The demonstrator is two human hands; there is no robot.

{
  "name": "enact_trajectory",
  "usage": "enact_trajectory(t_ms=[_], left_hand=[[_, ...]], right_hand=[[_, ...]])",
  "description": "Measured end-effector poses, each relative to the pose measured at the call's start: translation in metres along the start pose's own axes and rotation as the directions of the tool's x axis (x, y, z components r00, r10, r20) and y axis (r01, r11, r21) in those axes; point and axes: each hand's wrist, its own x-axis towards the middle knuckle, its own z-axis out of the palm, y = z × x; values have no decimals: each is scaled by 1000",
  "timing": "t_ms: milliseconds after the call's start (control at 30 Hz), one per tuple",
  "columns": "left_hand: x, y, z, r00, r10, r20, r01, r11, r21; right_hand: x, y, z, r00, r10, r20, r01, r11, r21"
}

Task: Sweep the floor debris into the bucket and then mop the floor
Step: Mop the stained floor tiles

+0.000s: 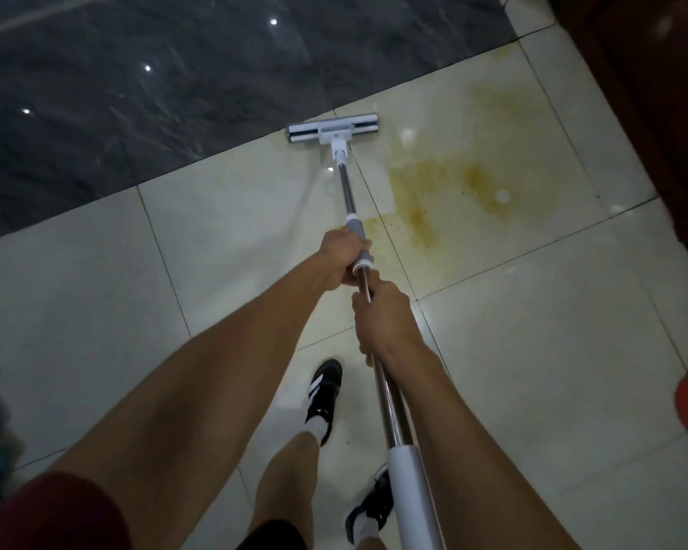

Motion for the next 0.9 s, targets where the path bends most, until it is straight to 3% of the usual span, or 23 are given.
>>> enact_trajectory(t_ms=[200, 367, 733, 900], left_hand=[[43, 77, -16, 998, 60, -9, -59, 995, 78], [56, 93, -39, 997, 77, 6, -77, 989, 125], [-22, -17, -63, 995, -46, 84, 33, 989, 145], [-75, -98, -56, 990, -73, 119, 64, 995, 80]], right_hand=[[67, -66, -13, 1000, 20, -3, -20, 1000, 15], [81, -91, 0, 999, 21, 50, -22, 1000, 12], [-31, -21, 36, 981, 14, 194, 7, 995, -104], [-97, 46, 55, 985, -26, 170, 63, 973, -220]])
